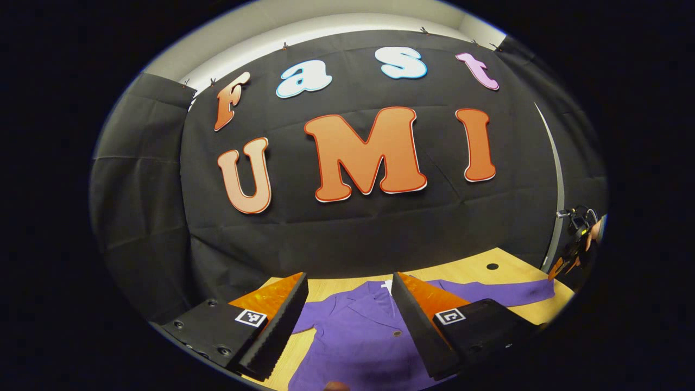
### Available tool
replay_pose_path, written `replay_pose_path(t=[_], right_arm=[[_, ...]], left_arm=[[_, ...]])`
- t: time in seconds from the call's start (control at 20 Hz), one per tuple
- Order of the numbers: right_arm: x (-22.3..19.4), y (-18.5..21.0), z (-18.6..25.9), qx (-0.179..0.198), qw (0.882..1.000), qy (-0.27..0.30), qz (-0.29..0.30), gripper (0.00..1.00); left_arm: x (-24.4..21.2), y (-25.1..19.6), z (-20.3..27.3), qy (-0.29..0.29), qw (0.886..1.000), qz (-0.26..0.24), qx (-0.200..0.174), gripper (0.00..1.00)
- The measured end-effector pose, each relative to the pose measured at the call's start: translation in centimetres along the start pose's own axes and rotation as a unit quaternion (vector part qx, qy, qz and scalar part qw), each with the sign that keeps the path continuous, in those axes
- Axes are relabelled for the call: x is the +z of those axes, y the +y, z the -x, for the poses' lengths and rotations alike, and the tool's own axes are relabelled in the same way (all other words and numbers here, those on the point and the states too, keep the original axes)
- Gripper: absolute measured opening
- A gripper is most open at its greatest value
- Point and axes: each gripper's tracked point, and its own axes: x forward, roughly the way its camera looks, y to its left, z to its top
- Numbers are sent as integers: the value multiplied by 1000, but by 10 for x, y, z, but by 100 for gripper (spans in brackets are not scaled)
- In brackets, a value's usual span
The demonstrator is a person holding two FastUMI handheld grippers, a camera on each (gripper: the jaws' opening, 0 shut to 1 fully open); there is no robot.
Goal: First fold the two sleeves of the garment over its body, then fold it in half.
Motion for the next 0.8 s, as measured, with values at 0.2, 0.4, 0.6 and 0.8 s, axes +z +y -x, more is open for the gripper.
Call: replay_pose_path(t=[0.2,0.4,0.6,0.8], right_arm=[[-7,-6,-23,-3,999,48,-3,95],[-8,-5,-42,6,997,77,-17,92],[-6,-6,-53,8,995,93,-35,83],[-5,-12,-61,-10,995,97,-36,73]], left_arm=[[-11,0,-5,20,1000,5,4,100],[-19,4,-7,34,999,6,11,96],[-25,6,-9,47,999,5,14,96],[-32,4,-8,56,998,0,14,96]])
